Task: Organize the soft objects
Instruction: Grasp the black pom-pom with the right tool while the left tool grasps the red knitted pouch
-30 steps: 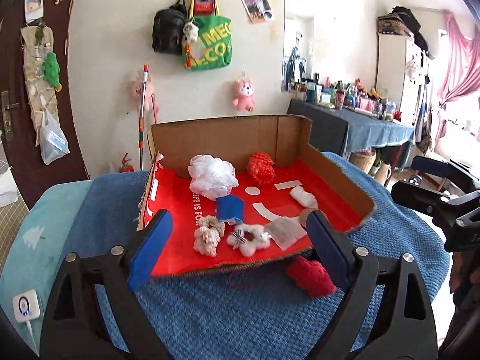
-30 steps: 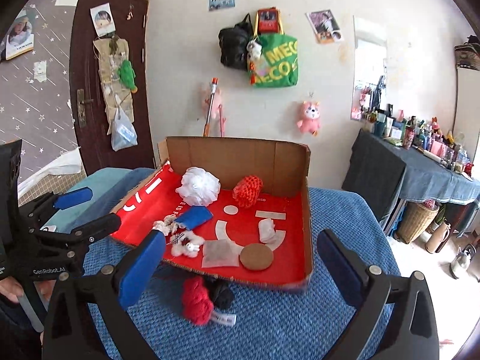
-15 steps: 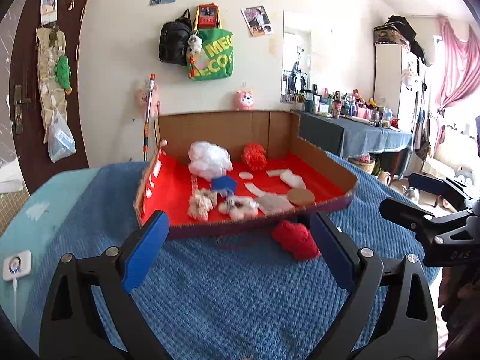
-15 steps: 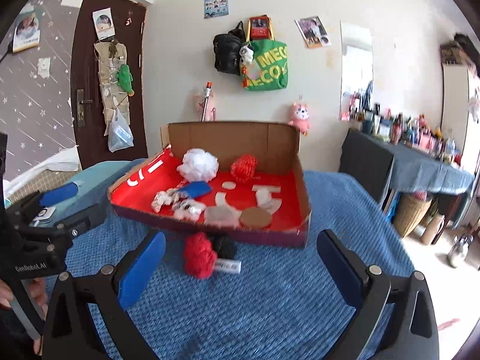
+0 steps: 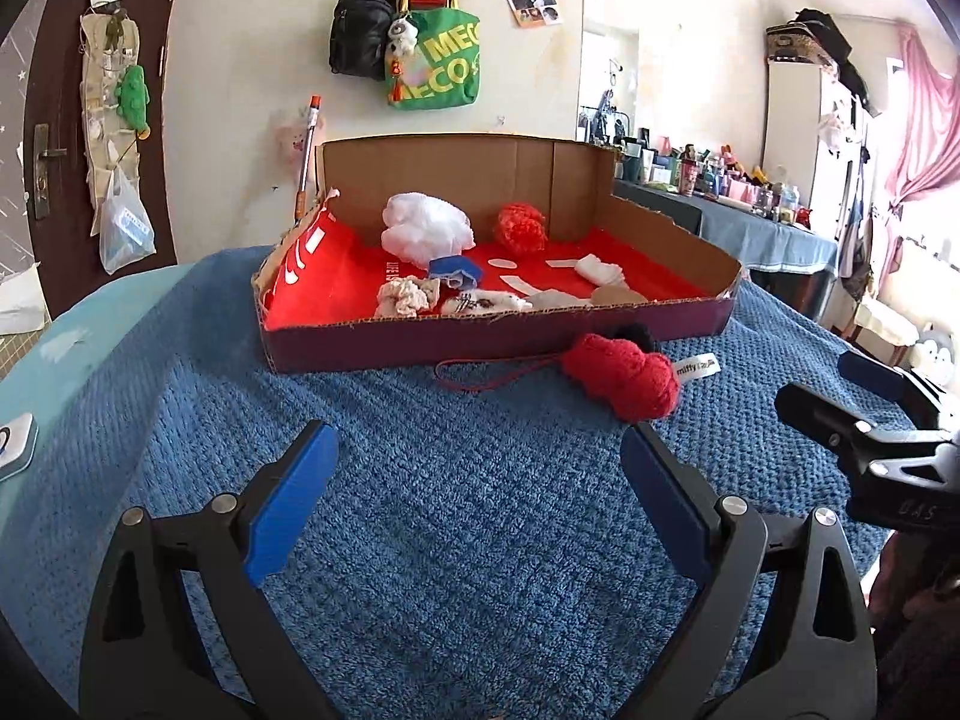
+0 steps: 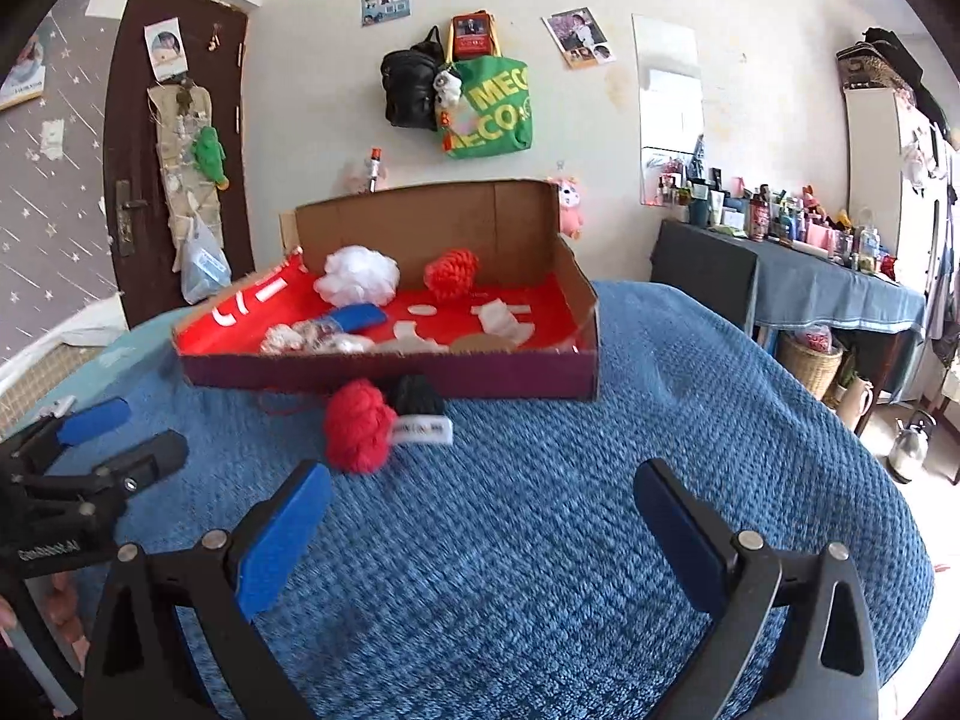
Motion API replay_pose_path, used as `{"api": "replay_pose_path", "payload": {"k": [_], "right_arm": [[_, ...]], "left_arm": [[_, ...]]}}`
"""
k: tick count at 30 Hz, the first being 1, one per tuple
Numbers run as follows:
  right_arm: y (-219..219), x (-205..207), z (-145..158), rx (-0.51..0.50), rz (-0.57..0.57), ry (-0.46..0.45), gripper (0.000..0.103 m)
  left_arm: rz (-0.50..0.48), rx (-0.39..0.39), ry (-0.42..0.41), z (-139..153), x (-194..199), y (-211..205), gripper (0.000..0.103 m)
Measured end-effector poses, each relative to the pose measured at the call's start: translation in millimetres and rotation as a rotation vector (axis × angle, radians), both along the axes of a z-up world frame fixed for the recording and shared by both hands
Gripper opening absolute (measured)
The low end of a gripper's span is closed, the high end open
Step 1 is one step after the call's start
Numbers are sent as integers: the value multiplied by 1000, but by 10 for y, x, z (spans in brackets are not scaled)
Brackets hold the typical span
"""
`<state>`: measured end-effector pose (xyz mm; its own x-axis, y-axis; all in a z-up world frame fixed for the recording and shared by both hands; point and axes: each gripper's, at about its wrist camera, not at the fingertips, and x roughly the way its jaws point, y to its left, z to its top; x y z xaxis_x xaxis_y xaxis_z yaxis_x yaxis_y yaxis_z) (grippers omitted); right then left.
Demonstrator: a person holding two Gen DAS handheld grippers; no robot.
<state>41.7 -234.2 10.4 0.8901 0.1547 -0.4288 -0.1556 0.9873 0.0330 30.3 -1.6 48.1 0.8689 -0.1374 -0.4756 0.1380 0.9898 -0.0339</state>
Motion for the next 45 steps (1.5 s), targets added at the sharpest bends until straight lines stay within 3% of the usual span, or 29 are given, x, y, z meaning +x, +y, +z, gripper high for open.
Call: {"api": "replay_pose_path", "payload": {"k": [15,26,45], "right_arm": [[-32,112,-163,19,-12,42,103],[-42,205,-71,25,-2,50,103],[170,913,54,-60,100,271,103]], "left_arm": [[7,-13,30,-79,63,9,96],[-3,-10,54,-19,150,-6,96],[-5,3,179,53,736,222,96]]}}
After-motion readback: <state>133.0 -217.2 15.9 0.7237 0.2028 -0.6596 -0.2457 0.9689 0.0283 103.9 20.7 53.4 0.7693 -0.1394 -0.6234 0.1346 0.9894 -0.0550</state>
